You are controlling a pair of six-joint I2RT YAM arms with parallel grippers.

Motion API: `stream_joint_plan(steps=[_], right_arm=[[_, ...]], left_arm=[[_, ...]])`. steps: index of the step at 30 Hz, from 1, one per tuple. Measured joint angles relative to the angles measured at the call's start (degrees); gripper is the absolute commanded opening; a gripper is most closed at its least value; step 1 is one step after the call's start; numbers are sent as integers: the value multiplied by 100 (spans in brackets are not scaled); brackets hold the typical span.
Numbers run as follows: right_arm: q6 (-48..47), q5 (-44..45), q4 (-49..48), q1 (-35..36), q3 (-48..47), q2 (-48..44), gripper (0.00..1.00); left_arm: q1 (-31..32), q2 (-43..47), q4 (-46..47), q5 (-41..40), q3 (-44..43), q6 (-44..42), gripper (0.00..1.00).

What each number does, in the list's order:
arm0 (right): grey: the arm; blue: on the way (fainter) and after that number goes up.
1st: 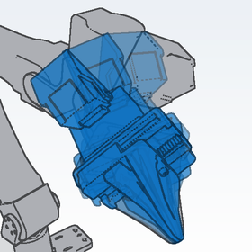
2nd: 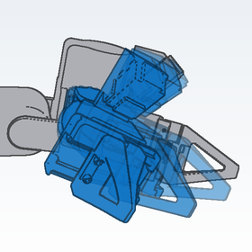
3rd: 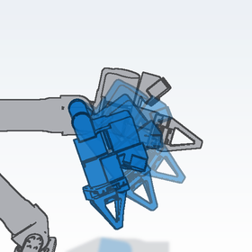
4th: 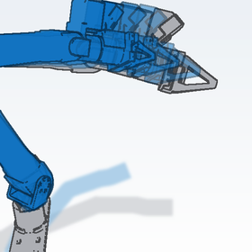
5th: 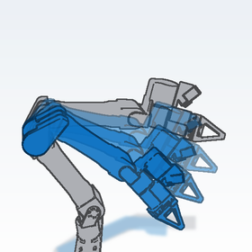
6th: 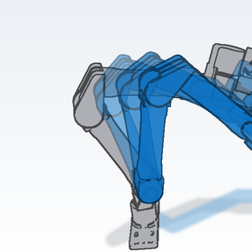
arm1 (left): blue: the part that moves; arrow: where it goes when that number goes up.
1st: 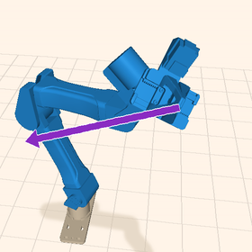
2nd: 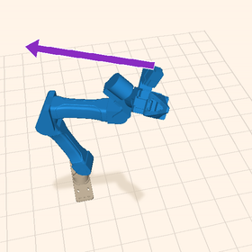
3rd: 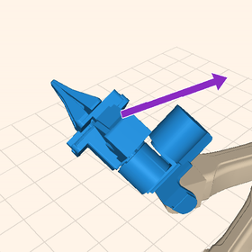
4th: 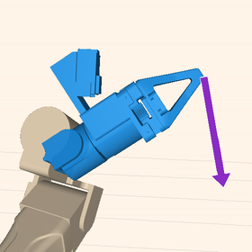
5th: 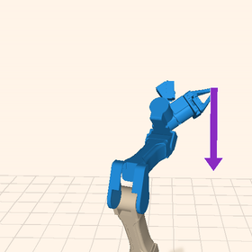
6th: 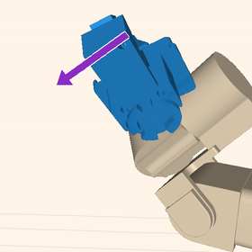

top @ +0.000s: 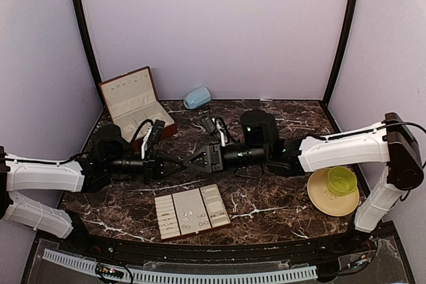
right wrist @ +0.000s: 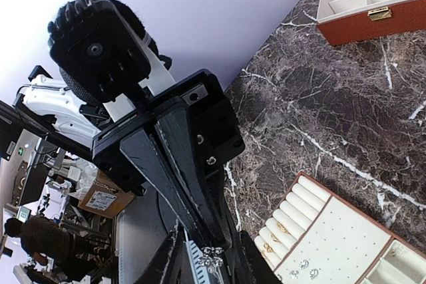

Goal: Organize the mixed jewelry
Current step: Pass from the left arm to the right

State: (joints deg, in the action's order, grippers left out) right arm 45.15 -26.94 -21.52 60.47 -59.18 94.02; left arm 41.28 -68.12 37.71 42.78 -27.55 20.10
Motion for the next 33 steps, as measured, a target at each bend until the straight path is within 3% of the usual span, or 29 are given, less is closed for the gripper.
stream_joint_plan(steps=[10, 19, 33], right_arm=[[0, 146, 11, 0, 0, 0, 24], [48, 190, 4, 0, 0, 0, 14], [79, 216, -9, 0, 28, -4, 6]], left_arm=[[26, 0, 20, 11, 39, -2, 0], [26, 2, 33, 4, 59, -2, 0], [26, 37, 31, -9, 76, -2, 0]])
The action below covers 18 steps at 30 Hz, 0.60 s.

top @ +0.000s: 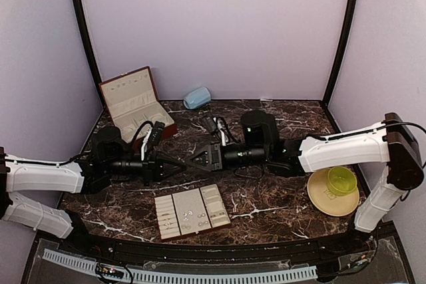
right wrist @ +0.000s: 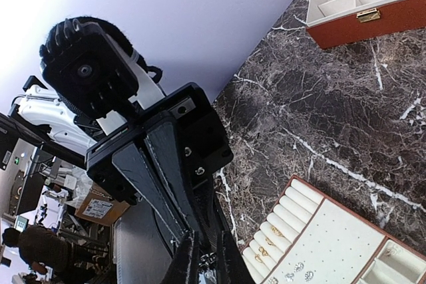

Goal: Organize the mixed jewelry
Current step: Pass from the left arm to the right

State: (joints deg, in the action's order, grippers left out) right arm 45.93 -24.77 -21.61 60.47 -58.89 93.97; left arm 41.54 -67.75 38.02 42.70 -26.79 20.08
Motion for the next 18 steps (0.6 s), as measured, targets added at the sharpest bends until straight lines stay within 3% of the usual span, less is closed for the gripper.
stream_joint_plan(steps=[5, 9, 18], right_arm=[[-17, 4, -11, 0, 31, -31, 7], [-37, -2, -13, 0, 52, -55, 17], [17, -264, -162, 0, 55, -55, 22]], left_arm=[[0, 0, -4, -44, 0, 2, 0], [15, 0, -2, -72, 0, 2, 0], [15, 37, 153, -17, 81, 9, 0]])
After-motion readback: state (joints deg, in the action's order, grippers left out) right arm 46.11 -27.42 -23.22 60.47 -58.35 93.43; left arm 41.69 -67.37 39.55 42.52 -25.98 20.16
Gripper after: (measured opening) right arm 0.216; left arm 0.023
